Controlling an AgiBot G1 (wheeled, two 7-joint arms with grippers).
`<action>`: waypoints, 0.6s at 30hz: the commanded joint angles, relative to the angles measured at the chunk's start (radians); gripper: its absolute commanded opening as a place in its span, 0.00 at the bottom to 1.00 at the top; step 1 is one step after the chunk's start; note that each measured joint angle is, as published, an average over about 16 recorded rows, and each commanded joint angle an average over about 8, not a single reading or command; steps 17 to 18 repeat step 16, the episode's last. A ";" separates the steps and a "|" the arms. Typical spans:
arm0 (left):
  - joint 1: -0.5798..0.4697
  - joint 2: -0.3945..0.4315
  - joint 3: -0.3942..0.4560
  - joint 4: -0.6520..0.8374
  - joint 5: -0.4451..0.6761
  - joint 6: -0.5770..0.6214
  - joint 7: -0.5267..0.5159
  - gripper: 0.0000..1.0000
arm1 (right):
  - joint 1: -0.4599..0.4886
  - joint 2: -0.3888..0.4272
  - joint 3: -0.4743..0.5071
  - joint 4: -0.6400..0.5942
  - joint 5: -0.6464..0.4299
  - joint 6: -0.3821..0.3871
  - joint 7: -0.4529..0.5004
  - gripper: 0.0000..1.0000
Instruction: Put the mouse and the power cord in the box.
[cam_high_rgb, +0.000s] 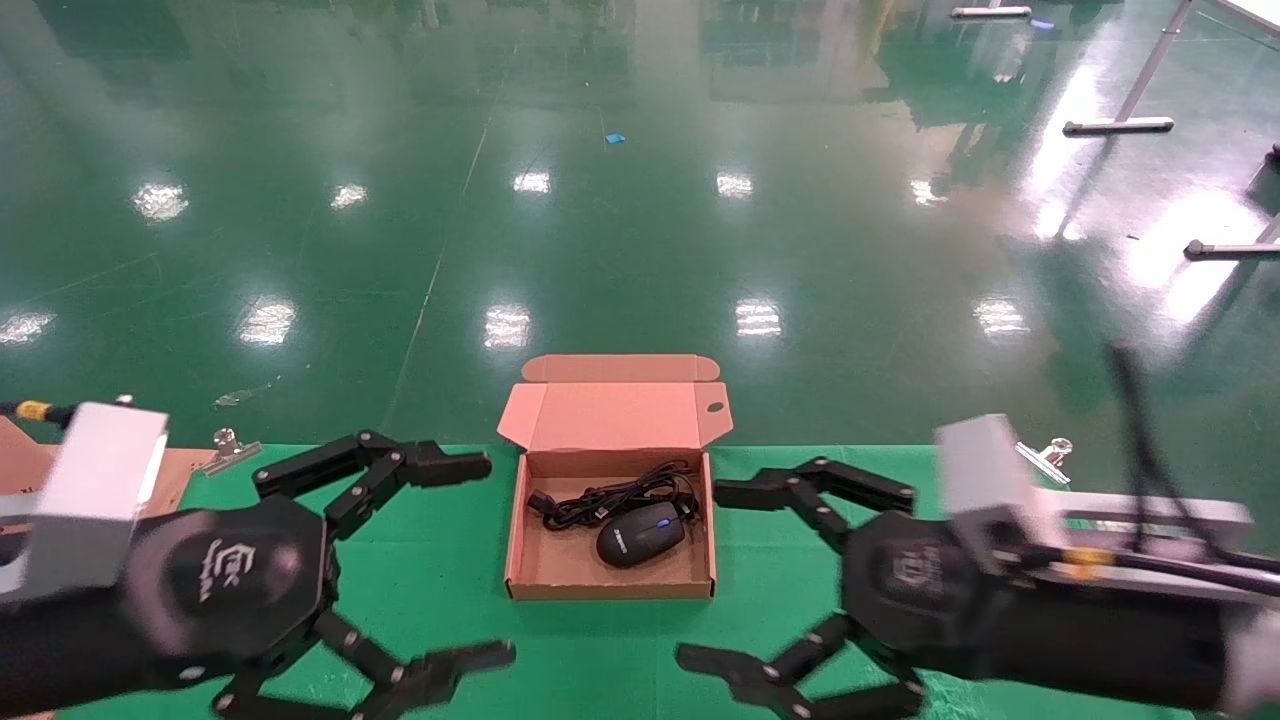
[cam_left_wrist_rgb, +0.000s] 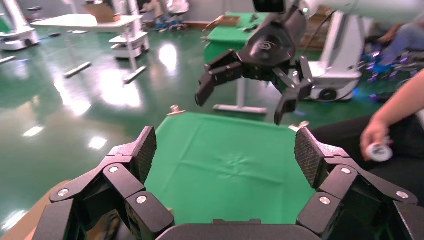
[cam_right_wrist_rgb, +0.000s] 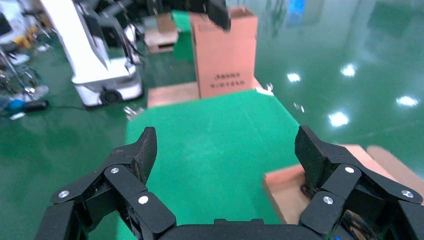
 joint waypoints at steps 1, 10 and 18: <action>0.003 0.002 -0.017 -0.006 -0.007 0.029 -0.022 1.00 | -0.021 0.025 0.033 0.021 0.032 -0.027 0.006 1.00; 0.013 0.007 -0.065 -0.024 -0.026 0.114 -0.083 1.00 | -0.101 0.124 0.164 0.104 0.156 -0.131 0.031 1.00; 0.014 0.007 -0.069 -0.025 -0.028 0.121 -0.085 1.00 | -0.117 0.142 0.188 0.120 0.180 -0.151 0.034 1.00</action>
